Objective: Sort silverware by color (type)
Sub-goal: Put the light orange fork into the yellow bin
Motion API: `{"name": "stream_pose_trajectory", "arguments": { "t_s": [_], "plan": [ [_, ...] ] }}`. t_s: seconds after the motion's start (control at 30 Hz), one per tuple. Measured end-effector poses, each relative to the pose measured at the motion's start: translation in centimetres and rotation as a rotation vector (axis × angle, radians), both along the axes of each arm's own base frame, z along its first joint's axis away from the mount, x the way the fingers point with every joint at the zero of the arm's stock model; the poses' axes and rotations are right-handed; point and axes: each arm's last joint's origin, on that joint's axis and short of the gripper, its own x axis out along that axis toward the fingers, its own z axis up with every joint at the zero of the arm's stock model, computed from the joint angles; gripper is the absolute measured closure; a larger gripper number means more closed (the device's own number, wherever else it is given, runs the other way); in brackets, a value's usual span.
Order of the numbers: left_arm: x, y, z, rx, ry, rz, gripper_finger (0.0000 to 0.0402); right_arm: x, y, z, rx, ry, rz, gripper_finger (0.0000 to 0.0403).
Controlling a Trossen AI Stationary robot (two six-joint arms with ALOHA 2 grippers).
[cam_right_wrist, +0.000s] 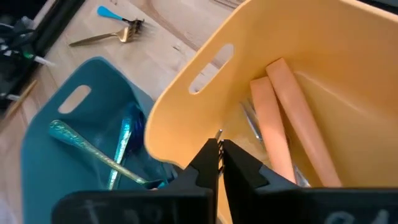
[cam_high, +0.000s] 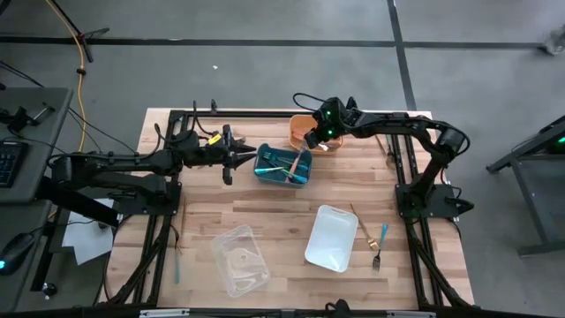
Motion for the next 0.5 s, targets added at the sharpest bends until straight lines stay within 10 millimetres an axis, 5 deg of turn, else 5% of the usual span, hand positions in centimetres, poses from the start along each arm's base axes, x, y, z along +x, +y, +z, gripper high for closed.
{"name": "stream_pose_trajectory", "arguments": {
  "t_s": [0.2, 0.5],
  "plan": [
    [0.0, 0.0, 0.0, 0.0, 0.0, 0.0, 0.0323, -0.3, 0.2, 1.0, 0.044, -0.051, 0.052, 0.0399],
    [0.0, 0.0, 0.0, 0.0, 0.0, 0.0, 0.0323, -2.8, 2.0, 7.3, -0.056, -0.168, 0.074, 0.04]
  ]
}}
